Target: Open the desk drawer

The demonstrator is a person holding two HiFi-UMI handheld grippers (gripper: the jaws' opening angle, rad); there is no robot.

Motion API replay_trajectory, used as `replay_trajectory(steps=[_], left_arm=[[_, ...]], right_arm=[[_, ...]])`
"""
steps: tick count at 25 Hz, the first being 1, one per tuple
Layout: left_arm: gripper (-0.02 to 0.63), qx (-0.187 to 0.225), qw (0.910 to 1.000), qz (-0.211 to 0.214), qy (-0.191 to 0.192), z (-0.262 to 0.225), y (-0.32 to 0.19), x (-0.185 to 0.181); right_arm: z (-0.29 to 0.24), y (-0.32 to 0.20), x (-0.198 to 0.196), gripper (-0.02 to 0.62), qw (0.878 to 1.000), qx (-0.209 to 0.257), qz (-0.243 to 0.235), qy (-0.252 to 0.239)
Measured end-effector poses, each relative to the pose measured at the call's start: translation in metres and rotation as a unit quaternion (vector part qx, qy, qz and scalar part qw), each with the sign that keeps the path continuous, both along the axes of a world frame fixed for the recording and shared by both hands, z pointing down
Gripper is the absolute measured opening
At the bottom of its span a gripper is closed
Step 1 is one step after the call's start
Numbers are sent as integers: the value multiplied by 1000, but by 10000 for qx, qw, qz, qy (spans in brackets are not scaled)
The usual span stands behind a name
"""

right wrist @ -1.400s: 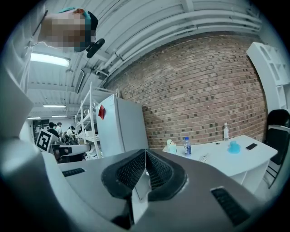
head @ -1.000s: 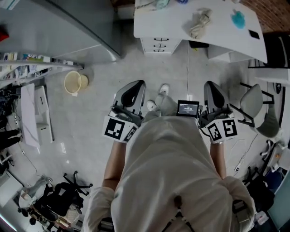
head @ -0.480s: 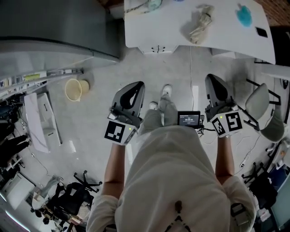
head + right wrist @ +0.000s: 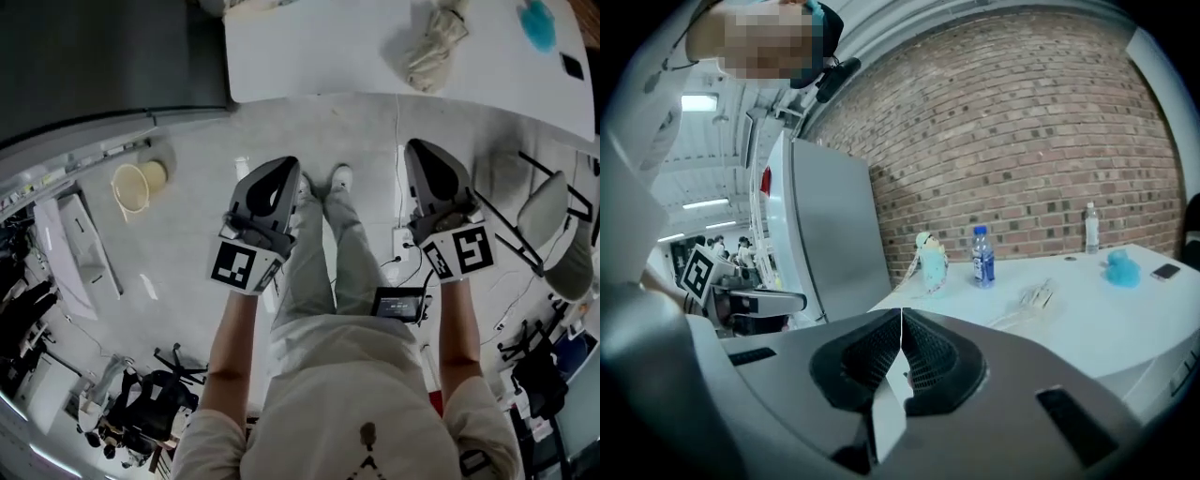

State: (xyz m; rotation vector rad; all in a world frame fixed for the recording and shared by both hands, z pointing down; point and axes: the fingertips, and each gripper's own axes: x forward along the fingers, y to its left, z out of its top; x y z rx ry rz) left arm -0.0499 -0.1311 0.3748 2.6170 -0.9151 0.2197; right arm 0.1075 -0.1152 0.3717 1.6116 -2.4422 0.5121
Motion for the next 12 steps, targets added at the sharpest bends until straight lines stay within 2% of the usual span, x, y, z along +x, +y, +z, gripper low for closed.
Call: replay_trajectory(steps=[7,12], left_arm=[[8,-139,9996,261,31,86,-28,22],[8,-295,9975,562,-305,159,-33,15]], right_arm=[[100,-25,-32,26,9991,-349,-226,81],[176,-30,-51,26,9957,-712,-156,577]])
